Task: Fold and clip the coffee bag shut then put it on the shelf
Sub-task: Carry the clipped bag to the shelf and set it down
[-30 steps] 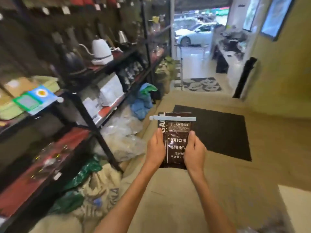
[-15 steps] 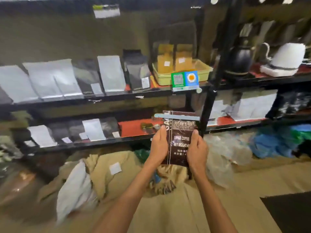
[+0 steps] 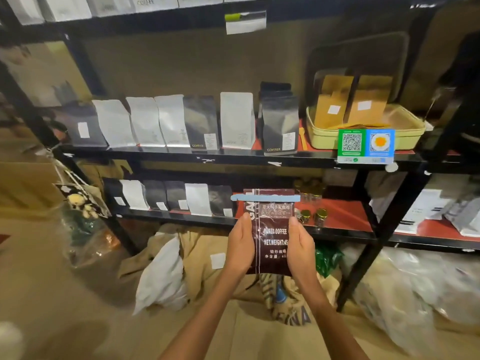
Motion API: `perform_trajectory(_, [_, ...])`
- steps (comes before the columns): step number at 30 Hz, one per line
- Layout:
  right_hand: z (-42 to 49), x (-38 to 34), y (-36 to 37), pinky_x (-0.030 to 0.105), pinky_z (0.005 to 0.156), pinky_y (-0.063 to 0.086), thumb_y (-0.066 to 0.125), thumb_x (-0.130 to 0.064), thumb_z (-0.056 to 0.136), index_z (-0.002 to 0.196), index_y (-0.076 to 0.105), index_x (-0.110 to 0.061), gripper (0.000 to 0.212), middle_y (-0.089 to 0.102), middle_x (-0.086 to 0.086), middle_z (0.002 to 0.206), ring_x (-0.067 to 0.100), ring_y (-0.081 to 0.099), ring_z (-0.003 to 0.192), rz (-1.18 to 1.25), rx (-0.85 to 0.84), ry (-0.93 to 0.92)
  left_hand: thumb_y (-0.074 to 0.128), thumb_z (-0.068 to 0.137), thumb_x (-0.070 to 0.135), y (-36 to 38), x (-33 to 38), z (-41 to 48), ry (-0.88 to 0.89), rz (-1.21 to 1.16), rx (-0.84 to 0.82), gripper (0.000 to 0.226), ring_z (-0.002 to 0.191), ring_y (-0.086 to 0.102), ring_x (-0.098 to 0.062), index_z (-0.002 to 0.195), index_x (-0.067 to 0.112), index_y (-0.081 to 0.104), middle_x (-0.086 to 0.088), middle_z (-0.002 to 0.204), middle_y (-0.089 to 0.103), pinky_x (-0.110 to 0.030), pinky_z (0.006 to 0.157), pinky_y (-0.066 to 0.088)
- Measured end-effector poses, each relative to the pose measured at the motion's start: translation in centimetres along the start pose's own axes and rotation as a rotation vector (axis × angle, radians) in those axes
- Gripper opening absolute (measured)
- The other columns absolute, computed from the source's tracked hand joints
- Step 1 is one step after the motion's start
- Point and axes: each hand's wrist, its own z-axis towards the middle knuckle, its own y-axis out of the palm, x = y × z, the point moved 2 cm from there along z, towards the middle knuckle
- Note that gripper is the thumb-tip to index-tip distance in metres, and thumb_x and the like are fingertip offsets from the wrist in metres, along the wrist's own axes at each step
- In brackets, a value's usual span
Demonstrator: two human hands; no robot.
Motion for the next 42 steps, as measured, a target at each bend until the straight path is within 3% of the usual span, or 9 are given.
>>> perform_trajectory(2, [2.9, -0.5, 1.6, 0.038, 0.083, 0.058, 0.047, -0.039, 0.099, 0.111, 0.057, -0.032, 0.017, 0.07, 0.002, 0.105, 0.017, 0.07, 0.093, 0.002, -0.168, 0.031, 0.028, 0.103, 0.044, -1.4, 0.8, 3.0, 0.038, 0.054, -0.046, 0.041, 0.091, 0.073, -0.009, 0.124, 0.019, 0.054, -0.004, 0.107, 0.071, -0.022, 0.072, 0.06])
perform_trajectory(5, [8.9, 0.5, 3.8, 0.034, 0.092, 0.053, 0.067, -0.036, 0.088, 0.131, 0.042, -0.031, 0.051, 0.062, -0.012, 0.119, 0.009, 0.064, 0.108, -0.098, -0.277, 0.044, 0.027, 0.104, 0.042, -3.5, 1.2, 9.2, 0.081, 0.166, -0.206, 0.036, 0.095, 0.071, -0.007, 0.125, 0.023, 0.05, 0.001, 0.111, 0.068, -0.027, 0.081, 0.061])
perform_trajectory(9, [16.7, 5.7, 6.3, 0.022, 0.08, 0.057, 0.073, -0.027, 0.084, 0.122, 0.055, -0.029, 0.042, 0.07, -0.006, 0.117, 0.006, 0.069, 0.102, -0.122, -0.24, 0.054, 0.035, 0.104, 0.037, -6.4, -2.4, 18.9, 0.133, 0.5, -0.432, 0.032, 0.113, 0.059, -0.008, 0.128, 0.023, 0.05, 0.002, 0.128, 0.061, -0.023, 0.1, 0.046])
perform_trajectory(14, [25.5, 15.0, 9.5, 0.019, 0.074, 0.058, 0.069, -0.016, 0.088, 0.125, 0.058, -0.015, 0.039, 0.072, -0.001, 0.113, 0.002, 0.071, 0.094, -0.094, -0.12, 0.013, 0.063, 0.093, 0.028, -11.3, -9.8, 31.9, 0.385, 1.118, -0.331, 0.067, 0.148, 0.022, -0.027, 0.15, 0.014, 0.031, -0.011, 0.156, 0.034, -0.034, 0.122, 0.007])
perform_trajectory(17, [28.6, 19.5, 11.0, 0.03, 0.086, 0.057, 0.068, -0.015, 0.088, 0.125, 0.058, -0.014, 0.038, 0.072, 0.002, 0.116, 0.011, 0.07, 0.102, -0.075, -0.108, -0.011, 0.069, 0.087, 0.032, -12.8, -12.7, 35.9, 0.437, 1.302, -0.32, 0.071, 0.145, 0.029, -0.027, 0.148, 0.017, 0.035, -0.007, 0.152, 0.042, -0.041, 0.122, 0.009])
perform_trajectory(20, [30.7, 23.5, 12.5, 0.034, 0.089, 0.058, 0.066, -0.01, 0.089, 0.125, 0.057, -0.013, 0.037, 0.072, 0.001, 0.114, 0.01, 0.07, 0.101, -0.066, -0.117, -0.026, 0.07, 0.087, 0.024, -13.0, -16.0, 38.8, 0.407, 1.173, -0.305, 0.05, 0.122, 0.053, -0.026, 0.132, 0.025, 0.05, -0.004, 0.129, 0.061, -0.041, 0.106, 0.041])
perform_trajectory(22, [31.6, 25.4, 13.1, 0.026, 0.083, 0.06, 0.064, -0.006, 0.09, 0.122, 0.058, -0.012, 0.034, 0.072, -0.004, 0.109, 0.003, 0.071, 0.094, -0.059, -0.123, -0.025, 0.068, 0.088, 0.016, -13.0, -17.4, 39.9, 0.446, 1.077, -0.233, 0.03, 0.105, 0.061, -0.026, 0.114, 0.024, 0.057, -0.005, 0.11, 0.067, -0.039, 0.089, 0.049])
perform_trajectory(28, [32.7, 29.5, 13.3, 0.008, 0.067, 0.052, 0.064, -0.009, 0.091, 0.12, 0.058, -0.016, 0.031, 0.07, -0.013, 0.102, -0.008, 0.069, 0.086, -0.088, -0.125, -0.026, 0.064, 0.088, 0.003, -12.6, -19.7, 41.2, 0.633, 1.028, -0.113, 0.022, 0.092, 0.062, -0.034, 0.108, 0.012, 0.064, -0.013, 0.095, 0.069, -0.043, 0.081, 0.051])
perform_trajectory(42, [32.7, 32.2, 15.5, 0.008, 0.072, 0.052, 0.064, -0.013, 0.091, 0.128, 0.052, -0.02, 0.04, 0.067, -0.011, 0.112, -0.004, 0.066, 0.099, -0.053, -0.092, -0.05, 0.063, 0.086, -0.002, -12.2, -20.1, 42.0, 0.649, 1.043, -0.055, 0.025, 0.084, 0.058, -0.03, 0.105, 0.014, 0.064, -0.003, 0.082, 0.057, -0.028, 0.071, 0.036])
